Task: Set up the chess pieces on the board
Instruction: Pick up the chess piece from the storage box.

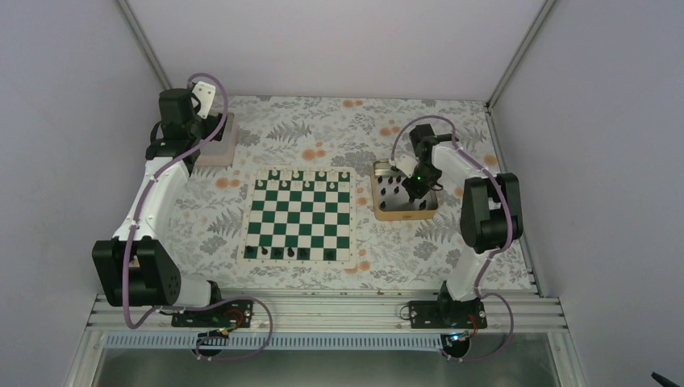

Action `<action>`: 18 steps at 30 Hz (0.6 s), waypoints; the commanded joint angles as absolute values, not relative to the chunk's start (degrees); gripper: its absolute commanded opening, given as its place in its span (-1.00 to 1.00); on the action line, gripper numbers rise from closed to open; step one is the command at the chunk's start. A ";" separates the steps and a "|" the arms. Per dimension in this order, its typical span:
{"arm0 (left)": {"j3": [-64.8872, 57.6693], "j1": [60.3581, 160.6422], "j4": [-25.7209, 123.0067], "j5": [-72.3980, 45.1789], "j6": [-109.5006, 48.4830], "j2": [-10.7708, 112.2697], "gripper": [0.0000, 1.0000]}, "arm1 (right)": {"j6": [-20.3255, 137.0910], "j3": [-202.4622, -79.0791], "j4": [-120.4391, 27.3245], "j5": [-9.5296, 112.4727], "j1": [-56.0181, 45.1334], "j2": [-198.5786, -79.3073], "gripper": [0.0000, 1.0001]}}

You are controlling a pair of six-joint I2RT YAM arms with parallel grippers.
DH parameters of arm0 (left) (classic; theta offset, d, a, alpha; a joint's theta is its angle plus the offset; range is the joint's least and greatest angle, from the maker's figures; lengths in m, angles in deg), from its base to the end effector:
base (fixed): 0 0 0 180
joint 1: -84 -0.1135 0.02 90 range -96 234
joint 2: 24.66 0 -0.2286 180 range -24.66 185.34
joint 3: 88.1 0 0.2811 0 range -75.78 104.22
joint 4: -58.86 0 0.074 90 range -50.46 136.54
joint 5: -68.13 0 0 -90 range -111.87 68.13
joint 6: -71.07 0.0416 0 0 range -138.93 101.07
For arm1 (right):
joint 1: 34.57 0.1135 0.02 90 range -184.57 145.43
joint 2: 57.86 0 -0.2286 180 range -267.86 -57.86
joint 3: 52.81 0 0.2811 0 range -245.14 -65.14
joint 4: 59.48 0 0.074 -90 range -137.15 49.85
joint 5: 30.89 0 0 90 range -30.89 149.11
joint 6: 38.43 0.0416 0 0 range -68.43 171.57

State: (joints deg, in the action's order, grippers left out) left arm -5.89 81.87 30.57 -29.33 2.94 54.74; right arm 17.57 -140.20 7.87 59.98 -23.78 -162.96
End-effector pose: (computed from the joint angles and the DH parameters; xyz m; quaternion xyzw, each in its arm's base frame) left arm 0.3623 0.0189 0.3024 0.1104 0.8373 0.1646 0.5096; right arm 0.3511 0.0663 0.1335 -0.3803 0.9238 -0.0161 0.0407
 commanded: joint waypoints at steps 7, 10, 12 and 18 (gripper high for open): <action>-5.91 81.54 30.61 -28.55 2.96 53.84 1.00 | 17.00 -140.71 6.84 59.49 -23.87 -164.89 -0.52; -5.89 81.54 30.42 -28.58 2.96 53.76 1.00 | 16.92 -140.79 6.64 59.48 -23.93 -165.25 -0.54; -5.90 81.54 30.30 -28.36 2.96 53.82 1.00 | 16.89 -140.93 6.52 59.40 -23.93 -165.40 -0.55; -5.66 81.54 30.18 -28.20 2.87 53.73 1.00 | 16.69 -140.97 6.40 59.11 -23.89 -166.24 -0.62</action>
State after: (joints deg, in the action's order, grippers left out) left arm -5.89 81.87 30.53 -28.88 2.92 54.72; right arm 17.29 -140.20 7.19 59.76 -23.78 -165.26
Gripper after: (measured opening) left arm 1.000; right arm 0.203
